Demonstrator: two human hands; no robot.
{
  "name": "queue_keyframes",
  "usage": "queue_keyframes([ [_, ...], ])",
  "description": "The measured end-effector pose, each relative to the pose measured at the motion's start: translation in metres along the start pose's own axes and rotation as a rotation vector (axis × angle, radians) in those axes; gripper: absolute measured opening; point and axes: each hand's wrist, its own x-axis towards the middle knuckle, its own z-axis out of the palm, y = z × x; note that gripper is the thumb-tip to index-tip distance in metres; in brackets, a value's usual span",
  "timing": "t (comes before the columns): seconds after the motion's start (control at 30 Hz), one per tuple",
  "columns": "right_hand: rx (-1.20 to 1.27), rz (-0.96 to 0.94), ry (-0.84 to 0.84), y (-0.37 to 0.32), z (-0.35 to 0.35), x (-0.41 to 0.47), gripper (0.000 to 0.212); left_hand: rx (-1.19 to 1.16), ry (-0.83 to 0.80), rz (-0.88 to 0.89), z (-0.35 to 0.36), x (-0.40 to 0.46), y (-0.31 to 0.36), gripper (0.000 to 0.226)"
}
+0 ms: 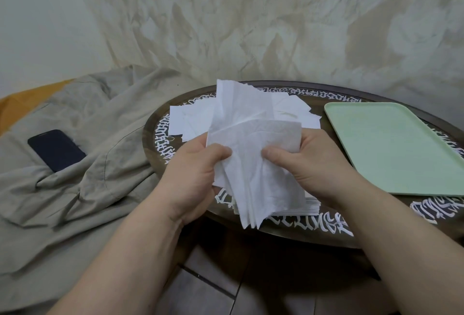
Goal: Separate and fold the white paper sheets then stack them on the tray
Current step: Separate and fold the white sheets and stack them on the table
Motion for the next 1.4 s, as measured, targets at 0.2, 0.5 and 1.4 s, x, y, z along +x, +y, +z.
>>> queue_keyframes([
  [0.2,0.132,-0.024,-0.142,-0.0064,-0.0014,-0.0064,0.023,0.031,-0.023,0.02,0.0002,0.0031,-0.0018,0.025],
  [0.5,0.129,-0.008,-0.086,-0.0031,0.0008,-0.0027,0.023,0.044,-0.201,0.051,-0.0007,-0.0014,-0.0013,0.027],
  [1.4,0.261,0.051,-0.098,-0.0043,0.0031,-0.0038,0.021,0.041,-0.187,0.061,-0.0001,0.0021,-0.0061,0.024],
])
